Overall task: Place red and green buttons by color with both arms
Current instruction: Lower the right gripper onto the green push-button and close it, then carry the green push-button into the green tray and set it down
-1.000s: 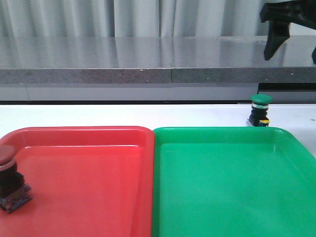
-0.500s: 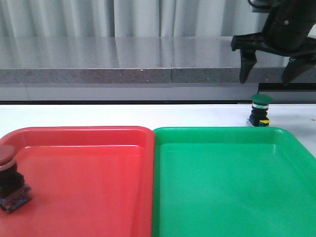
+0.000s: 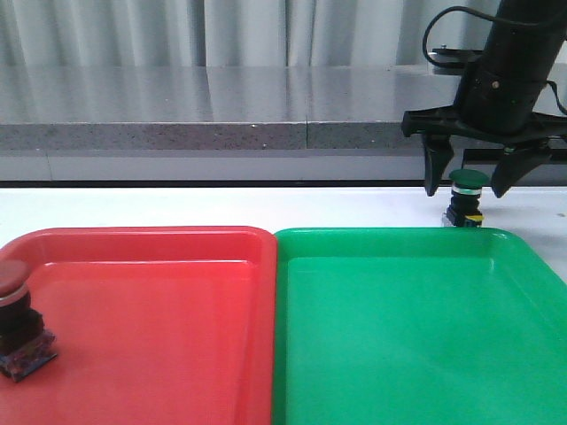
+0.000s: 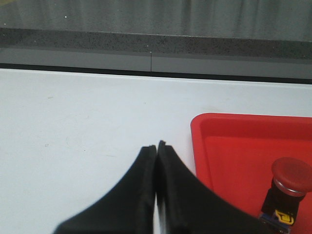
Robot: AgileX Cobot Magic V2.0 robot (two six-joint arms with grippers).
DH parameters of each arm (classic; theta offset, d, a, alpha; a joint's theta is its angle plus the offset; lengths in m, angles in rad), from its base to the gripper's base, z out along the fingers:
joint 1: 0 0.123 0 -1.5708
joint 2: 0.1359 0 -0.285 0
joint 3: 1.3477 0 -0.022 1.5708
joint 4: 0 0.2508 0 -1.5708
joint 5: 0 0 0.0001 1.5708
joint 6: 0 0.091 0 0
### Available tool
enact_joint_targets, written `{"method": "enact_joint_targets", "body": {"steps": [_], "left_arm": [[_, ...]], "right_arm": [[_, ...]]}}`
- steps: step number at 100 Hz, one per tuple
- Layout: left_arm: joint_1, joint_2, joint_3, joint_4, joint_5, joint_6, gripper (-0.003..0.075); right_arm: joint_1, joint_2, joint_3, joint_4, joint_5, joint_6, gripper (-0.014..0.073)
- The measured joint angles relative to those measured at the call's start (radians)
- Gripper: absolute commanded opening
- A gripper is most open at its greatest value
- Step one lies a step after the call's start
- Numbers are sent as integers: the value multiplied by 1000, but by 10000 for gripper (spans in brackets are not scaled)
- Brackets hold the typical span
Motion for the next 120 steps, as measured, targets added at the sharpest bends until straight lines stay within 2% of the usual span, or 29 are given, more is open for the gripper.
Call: {"method": "enact_joint_targets", "body": {"steps": [8, 18, 49, 60, 70, 85, 120], "left_arm": [[0, 0, 0, 0, 0, 0, -20], [0, 0, 0, 0, 0, 0, -20], [0, 0, 0, 0, 0, 0, -20], [0, 0, 0, 0, 0, 0, -20], [0, 0, 0, 0, 0, 0, -20], [0, 0, 0, 0, 0, 0, -20], [0, 0, 0, 0, 0, 0, -20]], "right_arm": [[6, 0, -1, 0, 0, 0, 294], [8, 0, -1, 1, 0, 0, 218], [36, -56, -1, -13, 2, 3, 218], [84, -146, 24, -64, 1, 65, 218], [144, -235, 88, -129, 1, 157, 218], [237, -326, 210, -157, 0, 273, 218], [402, -355, 457, -158, -112, 345, 218]]}}
